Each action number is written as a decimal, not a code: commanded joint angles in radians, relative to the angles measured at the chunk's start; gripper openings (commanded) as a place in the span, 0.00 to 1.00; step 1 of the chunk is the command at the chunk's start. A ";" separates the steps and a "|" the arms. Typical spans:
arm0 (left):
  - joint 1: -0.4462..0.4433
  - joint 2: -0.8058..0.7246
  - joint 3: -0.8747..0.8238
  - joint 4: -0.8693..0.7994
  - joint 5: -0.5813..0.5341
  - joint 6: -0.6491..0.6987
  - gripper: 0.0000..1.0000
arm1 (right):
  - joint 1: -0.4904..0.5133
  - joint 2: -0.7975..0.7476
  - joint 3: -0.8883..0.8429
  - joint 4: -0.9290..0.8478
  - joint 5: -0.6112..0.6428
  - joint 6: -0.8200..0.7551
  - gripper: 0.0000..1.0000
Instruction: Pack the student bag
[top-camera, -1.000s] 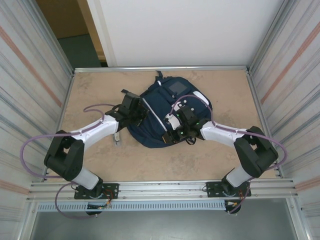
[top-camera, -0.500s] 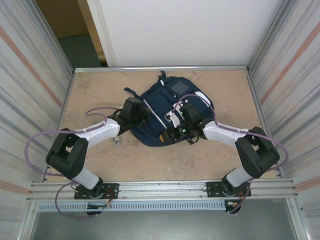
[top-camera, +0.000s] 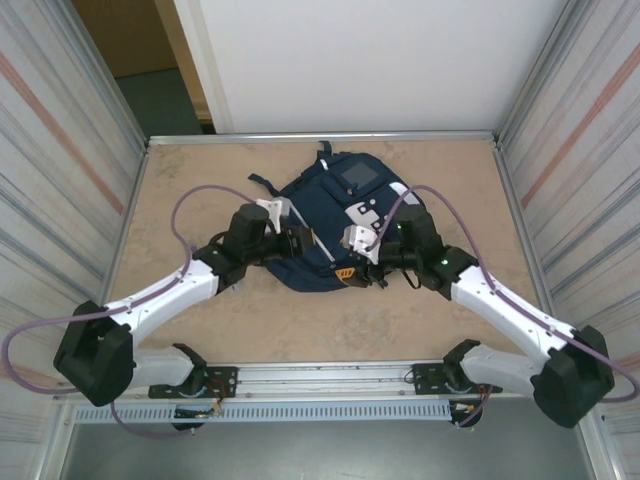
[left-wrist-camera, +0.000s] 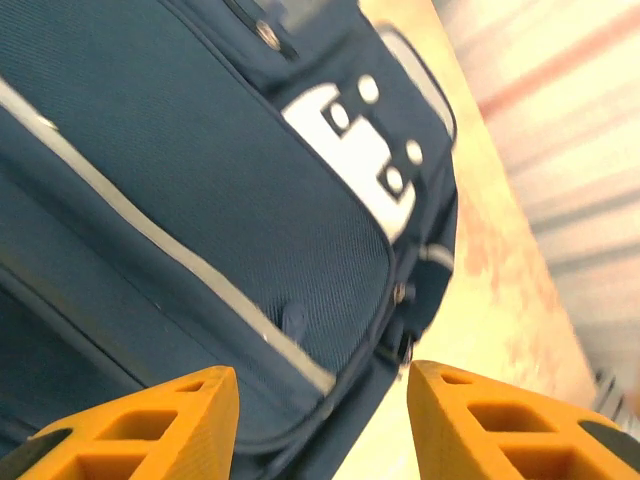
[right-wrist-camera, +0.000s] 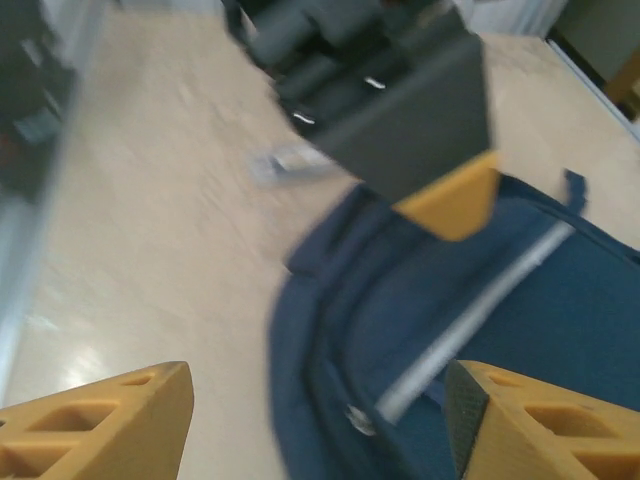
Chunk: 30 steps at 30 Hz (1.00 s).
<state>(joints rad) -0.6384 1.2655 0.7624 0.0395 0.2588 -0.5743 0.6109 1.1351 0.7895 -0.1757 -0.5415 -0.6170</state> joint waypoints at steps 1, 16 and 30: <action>-0.023 0.004 -0.050 0.025 0.156 0.253 0.47 | -0.008 0.125 0.101 -0.157 0.225 -0.313 0.65; -0.037 0.068 -0.096 0.095 0.280 0.502 0.50 | -0.068 0.464 0.209 -0.099 0.183 -0.458 0.62; -0.040 0.101 -0.014 -0.020 0.152 0.588 0.47 | -0.188 0.382 0.217 -0.016 -0.193 -0.298 0.00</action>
<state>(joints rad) -0.6724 1.3506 0.6945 0.0353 0.4576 -0.0280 0.4309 1.5627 0.9768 -0.2329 -0.6056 -0.9741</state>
